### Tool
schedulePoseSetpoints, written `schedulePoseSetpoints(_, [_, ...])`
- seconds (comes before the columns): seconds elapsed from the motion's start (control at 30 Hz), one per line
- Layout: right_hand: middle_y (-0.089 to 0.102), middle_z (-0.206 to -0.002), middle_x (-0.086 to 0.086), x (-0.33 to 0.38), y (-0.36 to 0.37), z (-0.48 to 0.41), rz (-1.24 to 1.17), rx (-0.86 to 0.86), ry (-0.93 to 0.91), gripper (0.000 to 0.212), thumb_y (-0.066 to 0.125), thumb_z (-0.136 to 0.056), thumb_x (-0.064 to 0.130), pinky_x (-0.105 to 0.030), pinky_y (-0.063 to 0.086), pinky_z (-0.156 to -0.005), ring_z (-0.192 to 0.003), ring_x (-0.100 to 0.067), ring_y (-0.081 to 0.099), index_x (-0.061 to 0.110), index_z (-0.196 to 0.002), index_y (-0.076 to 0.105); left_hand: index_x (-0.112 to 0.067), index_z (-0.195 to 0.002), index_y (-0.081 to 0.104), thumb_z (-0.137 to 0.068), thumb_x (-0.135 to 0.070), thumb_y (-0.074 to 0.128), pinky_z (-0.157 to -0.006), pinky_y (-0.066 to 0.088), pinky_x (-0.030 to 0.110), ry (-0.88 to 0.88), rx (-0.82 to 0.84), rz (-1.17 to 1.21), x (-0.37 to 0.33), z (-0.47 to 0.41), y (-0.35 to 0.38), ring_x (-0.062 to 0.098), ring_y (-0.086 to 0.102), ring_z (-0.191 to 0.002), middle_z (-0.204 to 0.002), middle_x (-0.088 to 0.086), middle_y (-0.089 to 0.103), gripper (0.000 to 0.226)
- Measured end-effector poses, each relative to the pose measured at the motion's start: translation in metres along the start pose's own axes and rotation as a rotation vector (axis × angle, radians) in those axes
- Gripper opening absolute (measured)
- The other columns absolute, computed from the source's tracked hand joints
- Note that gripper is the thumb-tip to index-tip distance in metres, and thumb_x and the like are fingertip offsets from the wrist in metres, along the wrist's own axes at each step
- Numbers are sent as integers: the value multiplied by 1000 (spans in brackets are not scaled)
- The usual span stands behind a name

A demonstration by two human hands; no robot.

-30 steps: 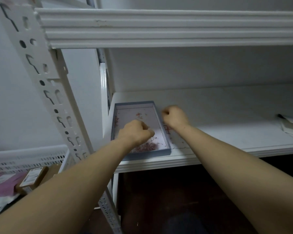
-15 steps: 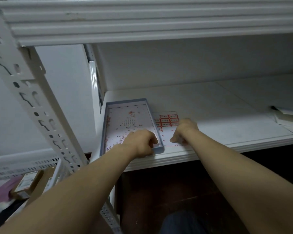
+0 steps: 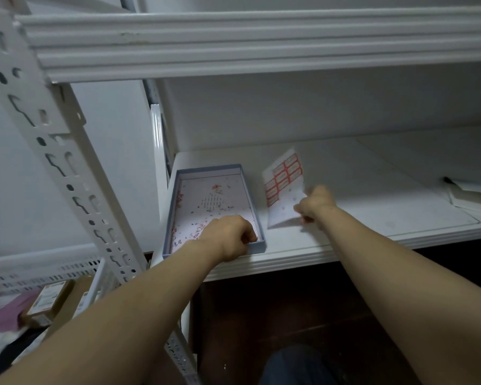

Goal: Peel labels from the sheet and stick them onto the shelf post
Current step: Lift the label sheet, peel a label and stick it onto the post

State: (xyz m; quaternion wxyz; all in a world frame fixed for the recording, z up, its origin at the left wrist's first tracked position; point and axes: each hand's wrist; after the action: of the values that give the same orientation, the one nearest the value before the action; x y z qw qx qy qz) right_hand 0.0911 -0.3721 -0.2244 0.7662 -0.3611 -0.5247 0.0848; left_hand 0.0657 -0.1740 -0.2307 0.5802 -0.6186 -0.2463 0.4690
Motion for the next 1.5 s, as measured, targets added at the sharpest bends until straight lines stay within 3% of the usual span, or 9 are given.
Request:
schedulePoseSetpoints(0.13, [61,-110,-15,9,-23,10,-355,26,-72,37,53,-84,-12,-36,56,-67,-87,-29,59,3,-118,57,-15,-124,60,-86,-11,60,-94,48,29,-80,-35,234,-3,2,0,19,60,-103,-115,4,64,39])
schedulePoseSetpoints(0.27, [63,-96,-14,13,-30,27,-595,132,-73,29,58,-80,-15,-30,52,-64,-82,-26,60,8,-97,59,-15,-89,56,-91,-21,56,-68,47,26,-321,-261,875,-20,6,-25,15,54,-73,-84,5,57,7])
schedulePoseSetpoints(0.43, [68,-89,-13,10,-24,39,-623,287,-50,24,65,-76,-13,-34,55,-71,-84,-28,65,4,-92,62,1,-115,55,-86,-23,68,-66,50,30,-474,-266,1361,-21,10,-44,20,61,-79,-102,12,67,40])
schedulePoseSetpoints(0.63, [74,-79,-7,8,-21,52,-590,430,-56,39,71,-73,-7,-27,57,-62,-69,-19,69,-3,-111,63,-1,-105,65,-88,0,61,-54,49,20,-498,-357,1357,-16,29,-47,19,67,-76,-96,9,72,17])
schedulePoseSetpoints(0.77, [51,-133,-8,20,-21,53,-348,156,-163,78,76,-73,13,-30,42,-94,-121,-23,53,8,-141,38,-3,-99,60,-90,8,52,-69,57,25,-457,-362,1357,-13,39,-51,25,65,-86,-100,12,66,15])
schedulePoseSetpoints(0.83, [45,-136,-7,30,-21,58,-108,-90,-385,67,72,-73,13,-32,32,-106,-130,-24,40,17,-134,47,-2,-101,60,-91,8,52,-75,57,29,-435,-342,1337,-13,42,-53,28,65,-93,-104,14,66,17])
schedulePoseSetpoints(0.93, [57,-115,-3,46,-18,76,95,-307,-782,27,67,-75,11,-25,28,-90,-114,-23,44,18,-101,68,2,-108,61,-90,9,51,-75,57,30,-419,-310,1325,-14,46,-56,29,64,-94,-103,15,66,22])
schedulePoseSetpoints(1.1, [71,-98,1,63,-3,102,204,3,-895,15,67,-81,14,-19,40,-74,-80,-6,54,15,-95,74,7,-107,62,-86,16,51,-58,58,22,-413,-351,1408,-14,52,-59,26,65,-73,-85,16,66,26])
schedulePoseSetpoints(1.5, [66,-107,0,65,9,109,312,16,-842,26,68,-82,25,-35,48,-86,-101,-21,60,21,-107,72,7,-107,64,-81,15,60,-44,49,14,-394,-461,1364,-14,57,-62,16,53,-54,-74,12,62,27])
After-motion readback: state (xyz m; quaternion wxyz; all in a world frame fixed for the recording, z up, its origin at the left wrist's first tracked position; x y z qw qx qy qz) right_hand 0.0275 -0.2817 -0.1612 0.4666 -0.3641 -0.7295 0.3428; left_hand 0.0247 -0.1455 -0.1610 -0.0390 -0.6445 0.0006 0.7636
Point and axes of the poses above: each hand's wrist, its own z-axis away from the middle knuckle, its own y-axis out of the palm, x = y × z
